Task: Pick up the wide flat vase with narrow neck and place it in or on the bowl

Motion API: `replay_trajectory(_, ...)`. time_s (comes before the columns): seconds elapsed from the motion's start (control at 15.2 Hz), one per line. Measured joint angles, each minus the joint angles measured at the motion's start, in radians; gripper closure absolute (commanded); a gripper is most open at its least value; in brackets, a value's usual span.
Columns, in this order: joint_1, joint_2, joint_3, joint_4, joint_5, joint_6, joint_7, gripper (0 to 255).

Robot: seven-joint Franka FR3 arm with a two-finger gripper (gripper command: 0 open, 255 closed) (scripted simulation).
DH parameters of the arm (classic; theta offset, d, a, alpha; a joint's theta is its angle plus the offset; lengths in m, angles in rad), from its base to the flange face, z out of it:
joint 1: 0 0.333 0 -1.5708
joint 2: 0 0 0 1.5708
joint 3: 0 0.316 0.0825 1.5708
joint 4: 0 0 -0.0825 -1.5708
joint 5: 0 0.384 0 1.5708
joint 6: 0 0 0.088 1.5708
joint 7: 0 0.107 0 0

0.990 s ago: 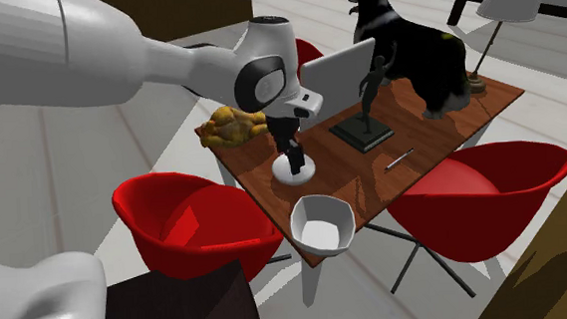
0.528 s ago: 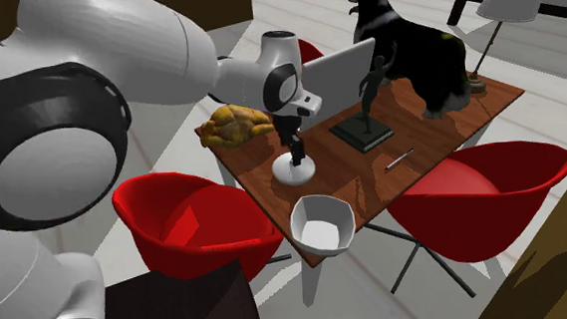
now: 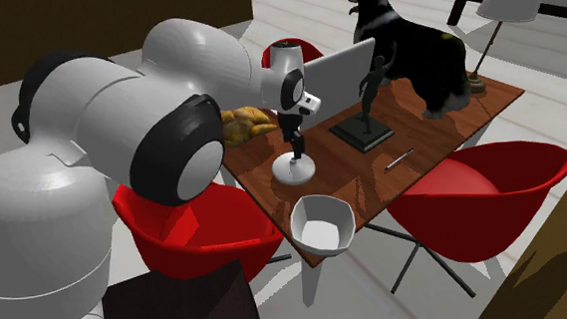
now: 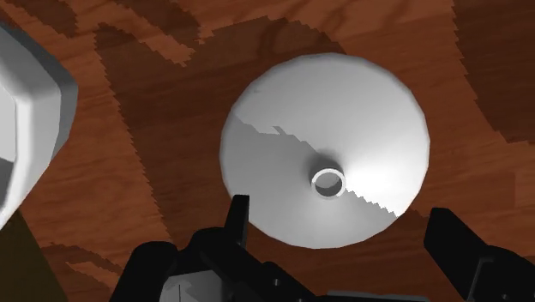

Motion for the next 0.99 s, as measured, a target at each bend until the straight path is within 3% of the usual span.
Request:
replay_trajectory(0.86, 0.022, 0.073, -0.026, 0.0, -0.041, 0.065, 0.028, 0)
replay_trajectory(0.92, 0.022, 0.073, -0.026, 0.0, -0.041, 0.065, 0.028, 255)
replay_trajectory(0.99, 0.022, 0.073, -0.026, 0.0, -0.041, 0.065, 0.028, 255)
